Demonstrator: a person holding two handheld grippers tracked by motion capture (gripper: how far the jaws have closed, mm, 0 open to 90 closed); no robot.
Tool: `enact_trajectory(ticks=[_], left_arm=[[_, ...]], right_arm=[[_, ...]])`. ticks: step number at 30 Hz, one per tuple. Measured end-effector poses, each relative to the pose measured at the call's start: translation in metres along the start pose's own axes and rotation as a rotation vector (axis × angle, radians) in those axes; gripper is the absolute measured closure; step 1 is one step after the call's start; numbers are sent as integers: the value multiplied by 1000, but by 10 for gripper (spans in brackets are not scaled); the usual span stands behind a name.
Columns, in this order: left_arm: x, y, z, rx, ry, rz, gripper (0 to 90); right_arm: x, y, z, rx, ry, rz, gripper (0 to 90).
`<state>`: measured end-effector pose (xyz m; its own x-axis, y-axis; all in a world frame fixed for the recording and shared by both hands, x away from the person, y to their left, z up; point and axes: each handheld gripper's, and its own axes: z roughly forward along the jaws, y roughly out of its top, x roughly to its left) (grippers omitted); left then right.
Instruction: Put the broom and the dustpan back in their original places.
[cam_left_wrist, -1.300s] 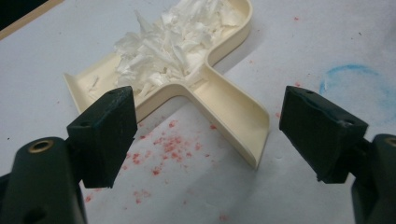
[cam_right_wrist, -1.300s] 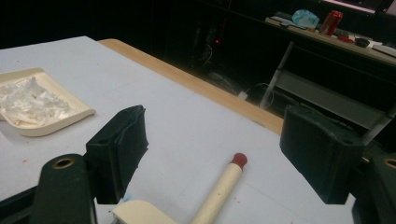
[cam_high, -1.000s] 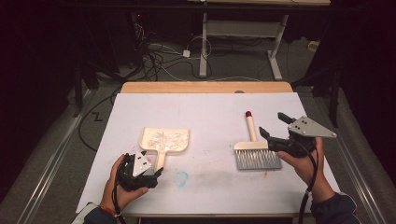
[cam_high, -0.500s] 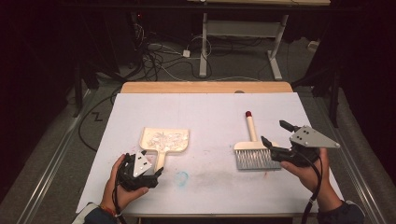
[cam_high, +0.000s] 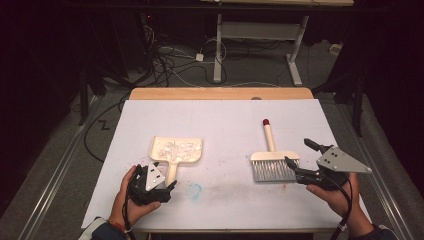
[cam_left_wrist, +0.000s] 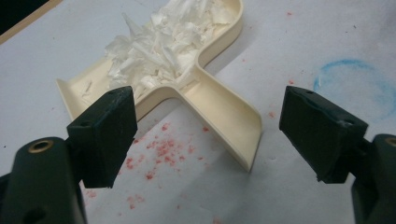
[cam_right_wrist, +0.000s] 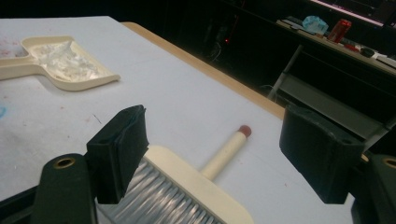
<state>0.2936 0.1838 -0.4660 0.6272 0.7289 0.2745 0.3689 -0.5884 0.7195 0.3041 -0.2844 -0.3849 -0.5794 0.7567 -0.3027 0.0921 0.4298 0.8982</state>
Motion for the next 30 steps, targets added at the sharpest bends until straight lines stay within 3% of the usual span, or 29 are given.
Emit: enact_trajectory(ticks=[8, 17, 25, 30], left_arm=[[0, 1, 0, -8, -10, 0, 185], [0, 0, 2, -8, -12, 2, 185], [-5, 2, 1, -13, -13, 25, 185], [-6, 3, 2, -15, -11, 19, 185]], right_arm=[[4, -16, -2, 19, -15, -31, 222], [6, -41, -4, 40, 0, 26, 167], [9, -66, -3, 70, -2, 25, 168], [11, -66, -4, 66, -1, 23, 173]])
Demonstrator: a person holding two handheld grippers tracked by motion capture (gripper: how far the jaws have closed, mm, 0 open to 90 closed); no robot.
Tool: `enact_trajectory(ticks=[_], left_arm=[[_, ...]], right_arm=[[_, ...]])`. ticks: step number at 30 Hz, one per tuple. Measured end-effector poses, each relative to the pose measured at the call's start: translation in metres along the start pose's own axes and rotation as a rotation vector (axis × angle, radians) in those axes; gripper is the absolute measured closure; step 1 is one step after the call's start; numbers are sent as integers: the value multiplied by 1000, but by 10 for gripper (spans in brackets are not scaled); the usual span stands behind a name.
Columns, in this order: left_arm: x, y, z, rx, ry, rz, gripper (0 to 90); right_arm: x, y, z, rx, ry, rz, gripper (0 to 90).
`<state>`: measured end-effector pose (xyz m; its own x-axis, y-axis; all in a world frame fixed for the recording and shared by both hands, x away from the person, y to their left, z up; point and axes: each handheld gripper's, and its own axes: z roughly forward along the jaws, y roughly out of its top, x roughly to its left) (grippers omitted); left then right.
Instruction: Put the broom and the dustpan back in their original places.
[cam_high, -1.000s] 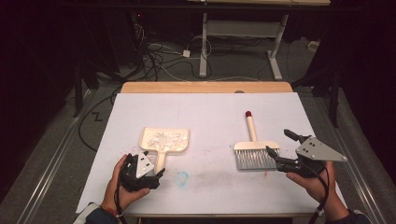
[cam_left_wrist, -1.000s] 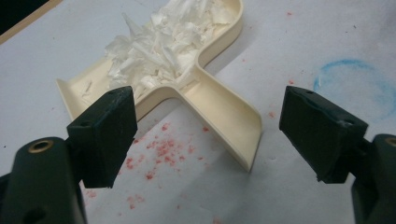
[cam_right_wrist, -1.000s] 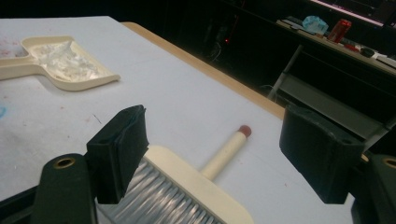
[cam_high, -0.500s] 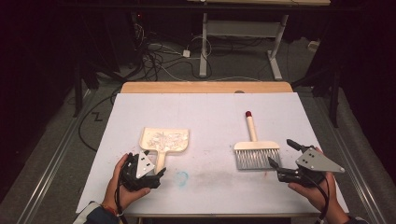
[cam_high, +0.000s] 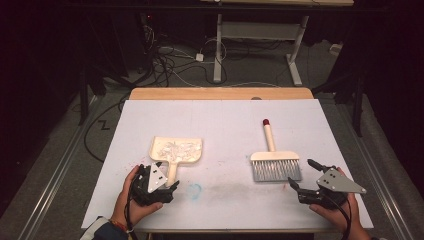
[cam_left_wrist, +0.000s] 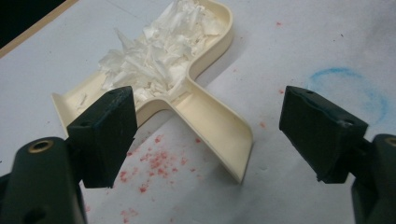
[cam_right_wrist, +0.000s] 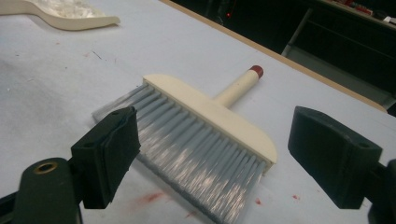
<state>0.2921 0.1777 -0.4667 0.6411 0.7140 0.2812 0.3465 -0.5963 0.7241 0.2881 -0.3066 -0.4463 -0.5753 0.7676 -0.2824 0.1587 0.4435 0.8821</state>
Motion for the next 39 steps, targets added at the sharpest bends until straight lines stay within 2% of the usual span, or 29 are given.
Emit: enact_trajectory(ticks=[14, 39], left_arm=[[0, -3, -2, 7, 2, 15, 185], [-1, -2, 1, 16, -1, 13, 185]], right_arm=[[8, 5, -2, 5, -17, -37, 177], [8, 6, -1, 2, -6, -36, 185]])
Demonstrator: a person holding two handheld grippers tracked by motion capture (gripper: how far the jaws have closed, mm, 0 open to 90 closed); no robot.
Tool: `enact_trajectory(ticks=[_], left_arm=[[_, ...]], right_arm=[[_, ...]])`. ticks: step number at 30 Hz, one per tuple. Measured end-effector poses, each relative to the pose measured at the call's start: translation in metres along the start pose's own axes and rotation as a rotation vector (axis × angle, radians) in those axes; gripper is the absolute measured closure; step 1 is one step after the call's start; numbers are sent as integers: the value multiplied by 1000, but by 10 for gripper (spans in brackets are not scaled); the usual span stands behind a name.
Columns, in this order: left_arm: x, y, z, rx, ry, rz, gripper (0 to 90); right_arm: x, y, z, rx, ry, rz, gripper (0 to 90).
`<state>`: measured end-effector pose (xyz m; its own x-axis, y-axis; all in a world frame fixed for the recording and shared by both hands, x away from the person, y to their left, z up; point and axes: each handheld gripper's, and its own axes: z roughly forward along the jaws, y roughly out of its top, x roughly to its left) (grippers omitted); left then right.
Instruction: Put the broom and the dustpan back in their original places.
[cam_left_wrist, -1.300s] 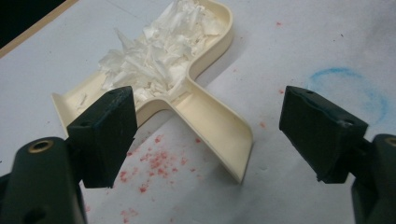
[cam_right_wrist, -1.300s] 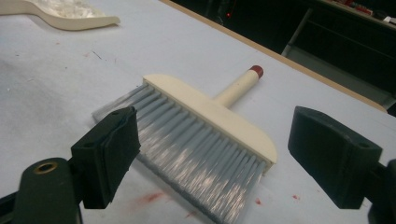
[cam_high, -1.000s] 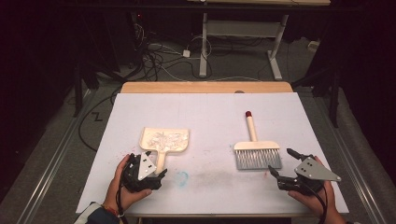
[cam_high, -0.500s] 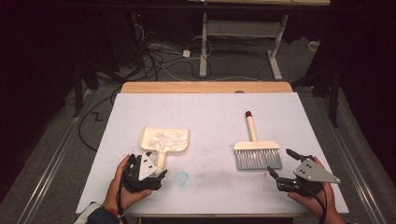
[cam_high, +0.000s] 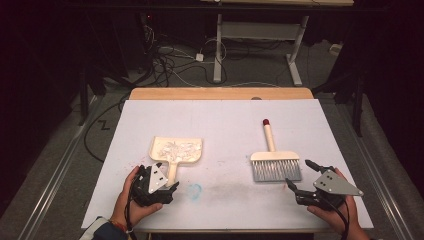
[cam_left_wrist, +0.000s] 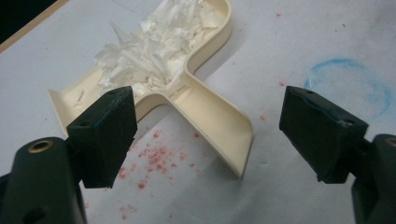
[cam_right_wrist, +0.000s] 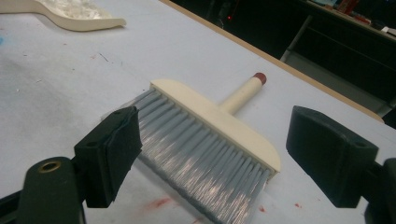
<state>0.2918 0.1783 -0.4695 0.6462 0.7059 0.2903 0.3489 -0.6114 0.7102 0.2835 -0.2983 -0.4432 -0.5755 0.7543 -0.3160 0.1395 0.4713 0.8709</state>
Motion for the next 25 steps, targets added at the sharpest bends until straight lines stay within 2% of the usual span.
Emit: enact_trajectory(ticks=[13, 25], left_arm=[[0, 0, 0, 2, 1, 2, 184], [1, 4, 3, -2, -2, 3, 185]], right_arm=[[0, 0, 0, 4, -4, -10, 186], [-3, -3, 2, 21, -10, 1, 186]])
